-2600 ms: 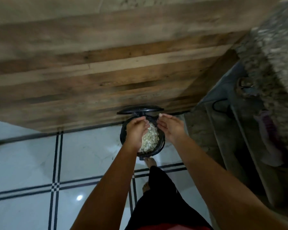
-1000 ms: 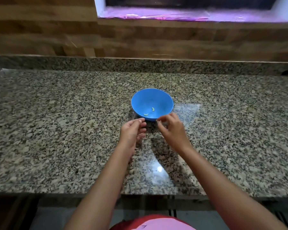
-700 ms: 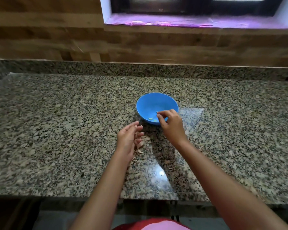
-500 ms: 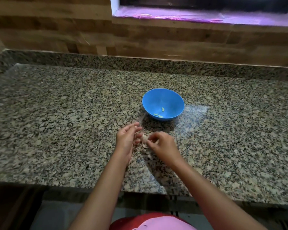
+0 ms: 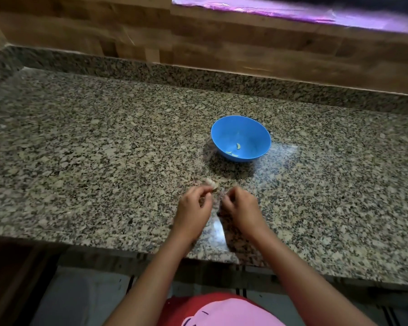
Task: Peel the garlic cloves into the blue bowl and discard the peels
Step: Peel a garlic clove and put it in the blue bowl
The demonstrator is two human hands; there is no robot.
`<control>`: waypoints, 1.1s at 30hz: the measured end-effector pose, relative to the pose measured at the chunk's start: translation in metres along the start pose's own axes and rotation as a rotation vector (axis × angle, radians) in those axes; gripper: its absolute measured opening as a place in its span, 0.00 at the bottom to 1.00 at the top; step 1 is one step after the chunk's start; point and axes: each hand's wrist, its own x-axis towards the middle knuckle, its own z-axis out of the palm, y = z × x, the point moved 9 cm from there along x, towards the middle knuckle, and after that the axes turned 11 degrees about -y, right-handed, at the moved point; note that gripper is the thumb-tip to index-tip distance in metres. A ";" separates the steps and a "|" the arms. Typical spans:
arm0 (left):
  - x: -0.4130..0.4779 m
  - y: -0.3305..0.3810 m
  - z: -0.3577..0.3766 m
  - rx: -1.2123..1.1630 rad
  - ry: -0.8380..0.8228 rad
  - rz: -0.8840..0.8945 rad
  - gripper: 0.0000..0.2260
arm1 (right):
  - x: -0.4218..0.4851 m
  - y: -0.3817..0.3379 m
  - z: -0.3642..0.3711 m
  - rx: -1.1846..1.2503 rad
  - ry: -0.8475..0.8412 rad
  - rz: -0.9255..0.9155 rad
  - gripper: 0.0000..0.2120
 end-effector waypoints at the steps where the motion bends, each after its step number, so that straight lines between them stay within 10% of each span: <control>1: -0.002 0.002 0.008 0.063 -0.037 0.052 0.11 | -0.002 0.006 -0.005 0.016 -0.005 0.015 0.06; 19: -0.002 -0.002 0.038 0.341 -0.123 0.111 0.15 | -0.006 -0.020 0.000 -0.534 -0.170 -0.206 0.04; 26: 0.002 0.000 0.032 -0.271 -0.114 -0.091 0.08 | -0.019 0.035 -0.006 0.792 -0.061 0.263 0.05; 33: 0.011 0.006 0.048 -0.594 -0.275 -0.226 0.06 | -0.031 0.013 -0.023 0.961 -0.016 0.135 0.12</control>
